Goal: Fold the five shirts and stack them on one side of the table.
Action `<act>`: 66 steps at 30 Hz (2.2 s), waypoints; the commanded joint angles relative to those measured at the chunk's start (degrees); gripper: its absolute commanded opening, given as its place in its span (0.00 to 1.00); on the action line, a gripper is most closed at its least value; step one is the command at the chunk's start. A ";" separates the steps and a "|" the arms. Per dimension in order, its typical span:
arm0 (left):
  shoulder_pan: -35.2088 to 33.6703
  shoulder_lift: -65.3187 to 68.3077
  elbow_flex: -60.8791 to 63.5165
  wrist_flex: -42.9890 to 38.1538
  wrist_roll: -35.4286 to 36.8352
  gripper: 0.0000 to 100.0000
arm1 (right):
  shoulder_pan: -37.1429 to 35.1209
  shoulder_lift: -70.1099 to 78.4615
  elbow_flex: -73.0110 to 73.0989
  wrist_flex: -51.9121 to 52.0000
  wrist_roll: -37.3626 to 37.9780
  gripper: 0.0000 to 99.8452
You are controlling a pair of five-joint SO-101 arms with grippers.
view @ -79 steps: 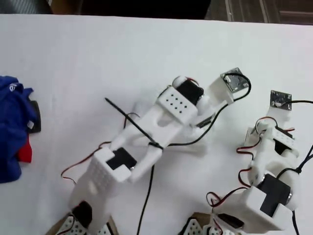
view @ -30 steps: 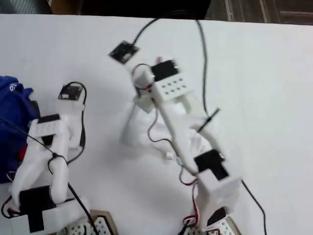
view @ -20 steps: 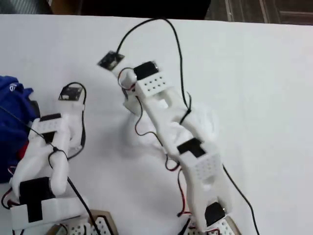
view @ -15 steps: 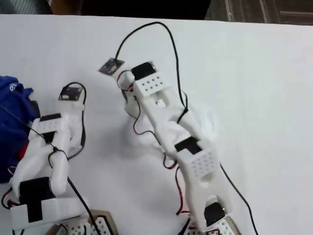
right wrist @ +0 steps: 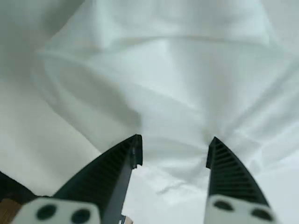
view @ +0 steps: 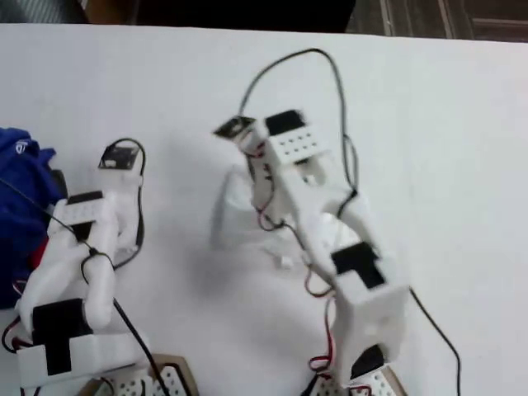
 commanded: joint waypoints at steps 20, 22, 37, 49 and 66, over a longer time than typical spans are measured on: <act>-0.53 0.53 -1.80 -0.79 5.10 0.03 | 10.07 -22.20 21.54 -24.92 -1.85 0.24; -0.53 0.53 -1.80 -0.79 5.10 0.03 | 9.36 -19.56 20.13 -27.47 -2.46 0.24; -0.44 0.62 -1.89 -0.88 5.19 0.03 | 7.52 -8.13 13.27 -21.93 -2.46 0.02; -0.44 0.62 -1.89 -0.88 5.19 0.03 | 16.40 -22.11 13.63 -9.36 -1.93 0.02; -0.44 0.62 -1.89 -0.88 5.19 0.03 | 18.95 -20.35 23.65 -9.98 7.12 0.13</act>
